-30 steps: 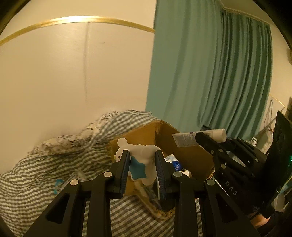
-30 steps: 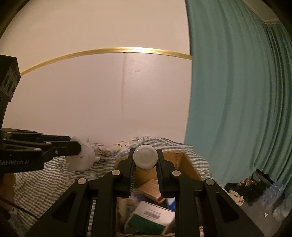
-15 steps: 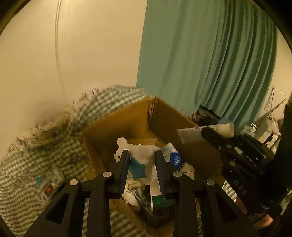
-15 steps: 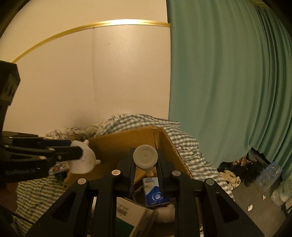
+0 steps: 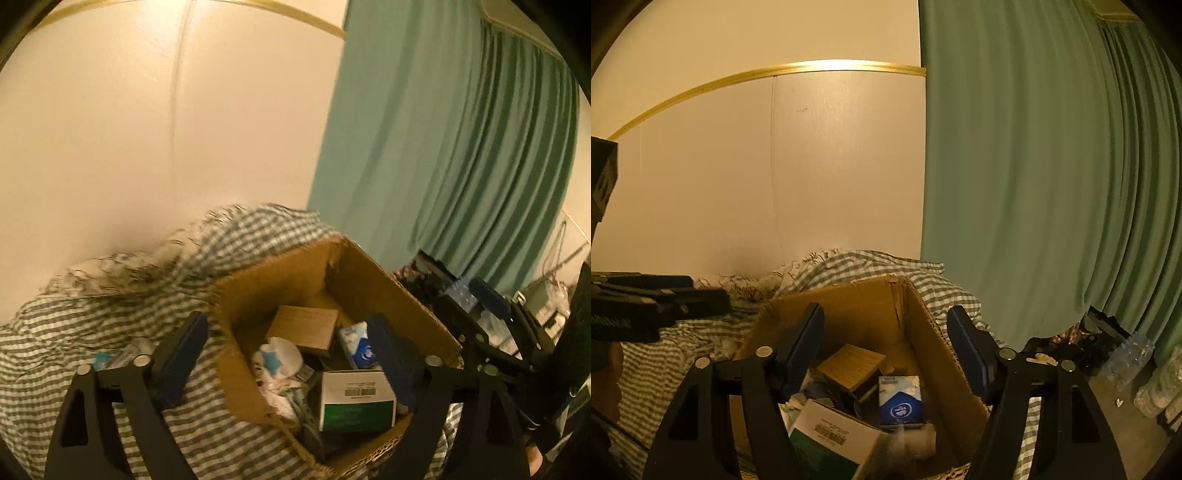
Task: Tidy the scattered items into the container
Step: 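Carry the plush toy and white tube into the cardboard box and release both, then withdraw both tools from the box back over the bed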
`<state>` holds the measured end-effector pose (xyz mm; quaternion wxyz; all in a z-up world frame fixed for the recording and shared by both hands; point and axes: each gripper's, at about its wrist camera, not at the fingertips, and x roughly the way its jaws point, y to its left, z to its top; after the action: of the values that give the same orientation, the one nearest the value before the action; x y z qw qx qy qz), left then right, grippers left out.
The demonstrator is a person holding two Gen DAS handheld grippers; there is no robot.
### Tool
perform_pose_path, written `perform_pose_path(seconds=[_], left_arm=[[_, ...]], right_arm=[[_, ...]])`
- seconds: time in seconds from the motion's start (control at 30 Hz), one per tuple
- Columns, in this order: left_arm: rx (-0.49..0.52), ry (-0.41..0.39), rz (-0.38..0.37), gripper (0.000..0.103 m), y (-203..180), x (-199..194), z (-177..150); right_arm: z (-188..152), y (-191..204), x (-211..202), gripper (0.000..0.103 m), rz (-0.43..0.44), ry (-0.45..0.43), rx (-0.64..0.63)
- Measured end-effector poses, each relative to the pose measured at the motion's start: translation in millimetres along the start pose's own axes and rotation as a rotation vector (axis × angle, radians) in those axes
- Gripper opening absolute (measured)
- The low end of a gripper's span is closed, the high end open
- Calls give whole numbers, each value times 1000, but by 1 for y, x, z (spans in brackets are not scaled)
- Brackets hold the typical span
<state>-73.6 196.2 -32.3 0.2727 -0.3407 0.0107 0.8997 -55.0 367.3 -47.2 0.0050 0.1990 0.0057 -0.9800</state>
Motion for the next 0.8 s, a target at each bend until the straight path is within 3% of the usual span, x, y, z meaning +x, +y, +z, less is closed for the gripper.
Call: perform_pose_path(seconds=[0.2,0.57,0.7,0.8], left_arm=[[-40,-45,46,94,24,-39,1],[-97,-209,168,100,71,-132,17],[-123,-298,249,103,93,-164,24],[-139,-318,303,103,112,-177,28]], right_arm=[[9,23,-18,79,22,-23,-14],[41,78,-57,85,106,-51,-90],[64,93,-61,86,138,-56,-100],[79,109,-61,91,175,-59,-125]])
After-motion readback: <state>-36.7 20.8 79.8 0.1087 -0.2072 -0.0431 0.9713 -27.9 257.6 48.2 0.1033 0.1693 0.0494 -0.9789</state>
